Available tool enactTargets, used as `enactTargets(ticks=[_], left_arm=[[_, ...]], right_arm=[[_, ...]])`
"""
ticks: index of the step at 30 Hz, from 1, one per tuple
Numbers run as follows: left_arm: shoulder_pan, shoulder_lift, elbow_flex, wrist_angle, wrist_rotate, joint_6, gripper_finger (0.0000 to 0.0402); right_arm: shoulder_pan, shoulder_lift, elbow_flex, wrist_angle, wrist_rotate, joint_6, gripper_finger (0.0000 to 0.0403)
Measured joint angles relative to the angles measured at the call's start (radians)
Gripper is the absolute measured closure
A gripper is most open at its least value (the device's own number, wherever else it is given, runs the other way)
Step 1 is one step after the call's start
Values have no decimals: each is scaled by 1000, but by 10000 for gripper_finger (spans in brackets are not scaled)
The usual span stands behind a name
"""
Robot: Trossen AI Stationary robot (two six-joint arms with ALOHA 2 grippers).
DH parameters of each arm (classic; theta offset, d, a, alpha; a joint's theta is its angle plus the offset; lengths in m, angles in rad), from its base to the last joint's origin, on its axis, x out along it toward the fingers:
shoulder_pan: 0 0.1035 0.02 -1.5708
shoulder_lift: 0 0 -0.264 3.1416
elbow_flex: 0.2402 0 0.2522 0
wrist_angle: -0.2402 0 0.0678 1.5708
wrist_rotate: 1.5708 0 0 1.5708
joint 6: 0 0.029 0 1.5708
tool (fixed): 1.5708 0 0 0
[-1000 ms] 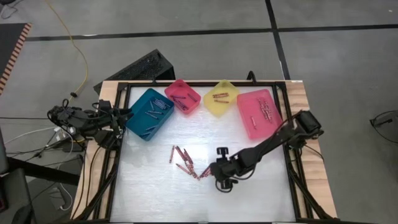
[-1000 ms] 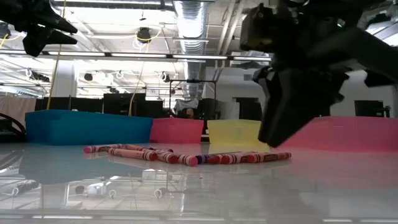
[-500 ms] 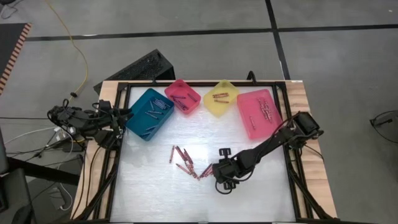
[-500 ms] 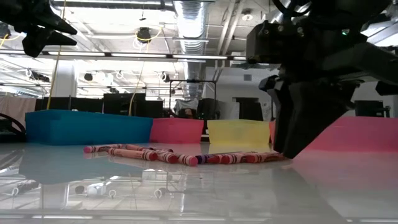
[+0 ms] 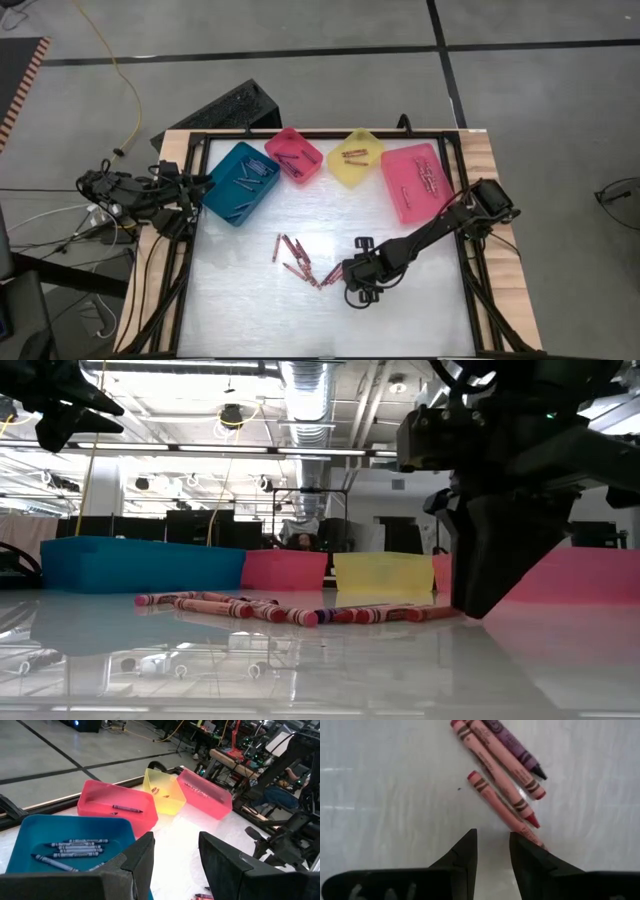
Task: Sort crayons
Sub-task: Put the red crayon into the yellow bin
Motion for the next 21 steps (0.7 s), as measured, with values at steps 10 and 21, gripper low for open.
enactTargets(ticks=[10, 21], left_arm=[[0, 0, 0, 0, 0, 1, 256], [0, 0, 0, 0, -1, 1, 256]], right_arm=[[2, 0, 8, 15, -24, 2, 278], [-21, -1, 132, -111, 31, -124, 278]])
